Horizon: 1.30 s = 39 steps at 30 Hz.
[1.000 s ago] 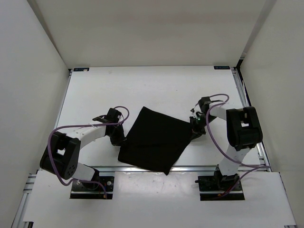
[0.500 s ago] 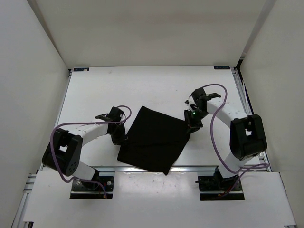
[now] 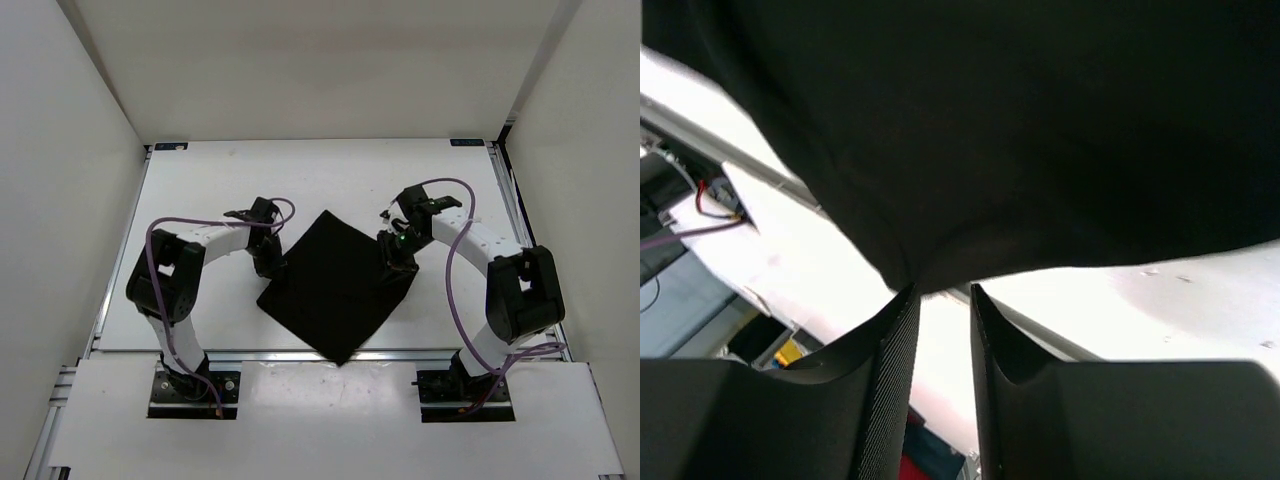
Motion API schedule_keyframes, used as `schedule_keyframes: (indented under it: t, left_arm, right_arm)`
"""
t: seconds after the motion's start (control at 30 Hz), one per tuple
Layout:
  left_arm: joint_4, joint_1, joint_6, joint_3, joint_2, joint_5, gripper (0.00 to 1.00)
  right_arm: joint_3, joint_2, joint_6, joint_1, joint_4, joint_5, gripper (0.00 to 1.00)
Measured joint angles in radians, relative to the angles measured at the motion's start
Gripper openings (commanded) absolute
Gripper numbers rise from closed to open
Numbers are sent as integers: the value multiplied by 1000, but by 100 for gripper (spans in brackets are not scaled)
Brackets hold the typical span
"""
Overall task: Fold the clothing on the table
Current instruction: Fold the skirt
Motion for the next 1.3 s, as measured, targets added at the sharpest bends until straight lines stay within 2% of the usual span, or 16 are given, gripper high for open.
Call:
schedule_keyframes:
  t: [0.23, 0.33, 0.53, 0.67, 0.83, 1.0, 1.13, 1.3]
  left_arm:
    - [2, 30, 10, 247, 182, -25, 0]
    - [10, 32, 21, 293, 211, -33, 0]
    - [19, 40, 39, 249, 174, -54, 0]
    - [14, 61, 45, 182, 117, -55, 0]
    - [9, 69, 51, 128, 55, -56, 0]
    - [17, 55, 49, 77, 23, -49, 0]
    - [26, 28, 36, 37, 6, -35, 0]
    - [37, 2, 22, 19, -23, -8, 0]
  right_arm:
    - [-6, 0, 10, 10, -3, -43, 34]
    - [-6, 0, 26, 17, -13, -39, 34]
    - [-72, 6, 59, -2, 13, -18, 15]
    - [-93, 80, 88, -57, 58, 12, 2]
    - [-54, 229, 102, -101, 91, 65, 0]
    - [121, 384, 99, -133, -2, 70, 0]
    - [340, 510, 91, -164, -54, 86, 0]
    - [789, 742, 69, -193, -138, 120, 3]
